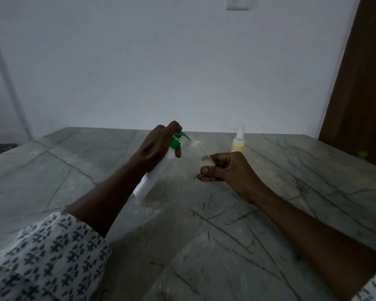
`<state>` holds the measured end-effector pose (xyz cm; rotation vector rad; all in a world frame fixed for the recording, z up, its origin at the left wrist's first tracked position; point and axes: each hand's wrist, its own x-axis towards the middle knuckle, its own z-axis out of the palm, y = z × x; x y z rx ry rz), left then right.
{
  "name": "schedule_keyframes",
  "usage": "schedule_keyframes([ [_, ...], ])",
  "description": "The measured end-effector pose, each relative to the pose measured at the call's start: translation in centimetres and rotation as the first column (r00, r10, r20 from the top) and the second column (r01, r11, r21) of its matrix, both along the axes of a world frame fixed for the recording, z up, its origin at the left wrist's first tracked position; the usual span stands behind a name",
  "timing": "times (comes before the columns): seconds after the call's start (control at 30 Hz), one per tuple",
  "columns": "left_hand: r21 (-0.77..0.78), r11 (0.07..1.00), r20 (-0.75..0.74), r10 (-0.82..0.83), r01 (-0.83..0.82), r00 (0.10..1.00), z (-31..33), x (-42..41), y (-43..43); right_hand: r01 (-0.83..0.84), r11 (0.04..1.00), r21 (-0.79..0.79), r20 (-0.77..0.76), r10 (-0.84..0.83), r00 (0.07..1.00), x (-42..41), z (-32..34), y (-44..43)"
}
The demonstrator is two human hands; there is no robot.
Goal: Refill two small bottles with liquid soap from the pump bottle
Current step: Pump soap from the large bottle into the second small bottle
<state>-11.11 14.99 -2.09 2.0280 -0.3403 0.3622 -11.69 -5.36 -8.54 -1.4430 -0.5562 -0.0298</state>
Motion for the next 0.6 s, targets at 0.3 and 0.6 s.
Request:
schedule_keyframes([
  [0.3, -0.002, 1.000, -0.023, -0.007, 0.007, 1.000, 0.01, 0.17, -0.16, 0.030, 1.000, 0.007, 0.022, -0.030, 0.999, 0.22, 0.11, -0.26],
  [0.6, -0.021, 0.999, 0.002, -0.030, 0.030, 1.000, -0.12, 0.19, 0.02, 0.024, 0.999, -0.032, 0.020, -0.023, 1.000, 0.20, -0.18, -0.05],
])
